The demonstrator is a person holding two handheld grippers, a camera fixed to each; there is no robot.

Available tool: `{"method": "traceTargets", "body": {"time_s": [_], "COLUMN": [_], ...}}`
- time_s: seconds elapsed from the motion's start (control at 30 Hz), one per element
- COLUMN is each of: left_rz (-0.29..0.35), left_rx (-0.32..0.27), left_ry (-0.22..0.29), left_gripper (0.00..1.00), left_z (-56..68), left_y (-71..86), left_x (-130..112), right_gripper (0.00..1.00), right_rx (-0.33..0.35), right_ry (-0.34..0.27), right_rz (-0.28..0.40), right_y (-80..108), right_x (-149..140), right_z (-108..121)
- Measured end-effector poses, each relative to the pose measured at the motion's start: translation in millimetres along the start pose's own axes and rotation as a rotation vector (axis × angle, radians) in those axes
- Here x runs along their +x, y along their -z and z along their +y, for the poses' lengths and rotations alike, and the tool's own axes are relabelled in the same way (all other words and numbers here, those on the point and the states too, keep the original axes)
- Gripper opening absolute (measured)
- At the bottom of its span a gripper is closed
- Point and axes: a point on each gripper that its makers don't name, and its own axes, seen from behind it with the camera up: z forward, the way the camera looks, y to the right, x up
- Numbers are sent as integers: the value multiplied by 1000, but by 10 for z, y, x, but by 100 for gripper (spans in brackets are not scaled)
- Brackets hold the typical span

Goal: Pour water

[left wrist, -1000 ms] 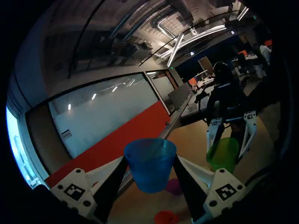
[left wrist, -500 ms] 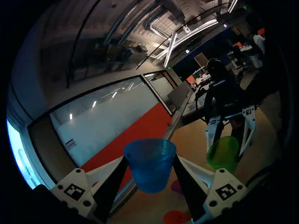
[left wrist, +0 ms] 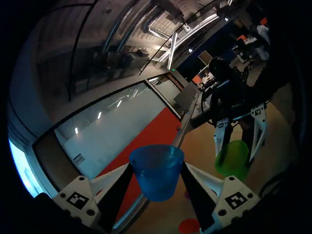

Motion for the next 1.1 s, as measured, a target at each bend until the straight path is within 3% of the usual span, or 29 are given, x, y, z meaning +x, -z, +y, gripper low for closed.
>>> {"method": "traceTargets", "body": {"time_s": [0.3, 1.1], "left_rz": [0, 4], "left_rx": [2, 18], "left_ry": [-75, -189], "left_gripper": [84, 84], "left_z": [4, 24], "left_y": [23, 52], "left_x": [63, 162], "right_gripper": [89, 89], "right_rx": [8, 23], "right_ry": [-2, -10], "right_rz": [4, 12], "right_y": [-47, -113], "right_x": [25, 9], "right_z": [-16, -42]}}
